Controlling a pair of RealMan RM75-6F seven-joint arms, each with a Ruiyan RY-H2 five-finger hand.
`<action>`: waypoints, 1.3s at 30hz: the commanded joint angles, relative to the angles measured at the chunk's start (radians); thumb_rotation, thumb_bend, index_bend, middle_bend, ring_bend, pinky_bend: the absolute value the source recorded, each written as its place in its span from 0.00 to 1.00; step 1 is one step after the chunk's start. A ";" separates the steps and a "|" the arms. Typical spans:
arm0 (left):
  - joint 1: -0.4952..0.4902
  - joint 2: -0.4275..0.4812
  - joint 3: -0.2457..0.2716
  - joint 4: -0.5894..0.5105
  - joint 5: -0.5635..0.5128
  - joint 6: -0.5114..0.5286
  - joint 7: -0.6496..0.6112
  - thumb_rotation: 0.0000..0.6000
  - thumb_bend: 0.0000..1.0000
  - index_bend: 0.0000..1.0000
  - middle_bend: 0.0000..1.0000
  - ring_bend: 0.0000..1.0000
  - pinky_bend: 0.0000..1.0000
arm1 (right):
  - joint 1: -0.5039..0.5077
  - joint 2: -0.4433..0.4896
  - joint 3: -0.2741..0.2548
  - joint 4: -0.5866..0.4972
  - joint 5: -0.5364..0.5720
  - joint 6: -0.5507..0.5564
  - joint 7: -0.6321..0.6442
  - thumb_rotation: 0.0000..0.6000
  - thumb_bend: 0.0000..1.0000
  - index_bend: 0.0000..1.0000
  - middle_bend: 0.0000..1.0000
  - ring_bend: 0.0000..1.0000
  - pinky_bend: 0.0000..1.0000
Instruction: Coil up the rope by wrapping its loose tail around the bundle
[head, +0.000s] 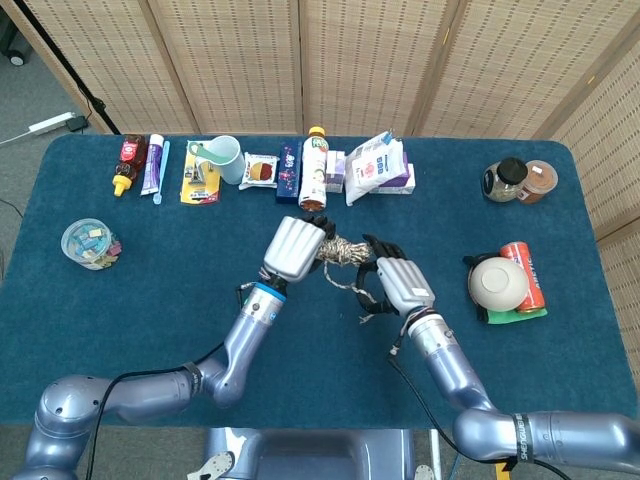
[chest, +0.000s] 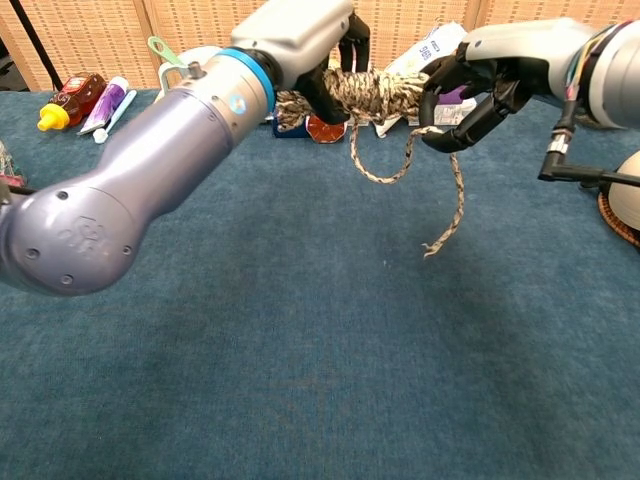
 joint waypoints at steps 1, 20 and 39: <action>-0.016 -0.022 0.001 0.025 -0.001 0.005 0.025 1.00 0.60 0.54 0.49 0.52 0.70 | -0.016 0.038 0.002 -0.073 -0.036 0.025 -0.006 1.00 0.59 0.73 0.00 0.00 0.00; -0.010 -0.065 0.087 0.098 0.078 -0.019 -0.023 1.00 0.60 0.54 0.49 0.52 0.70 | 0.080 0.090 0.142 -0.137 0.094 0.070 -0.052 1.00 0.59 0.73 0.00 0.00 0.00; 0.019 -0.016 0.161 0.074 0.206 -0.046 -0.175 1.00 0.60 0.54 0.49 0.52 0.70 | 0.256 0.022 0.178 0.167 0.325 -0.038 -0.166 1.00 0.59 0.73 0.00 0.00 0.00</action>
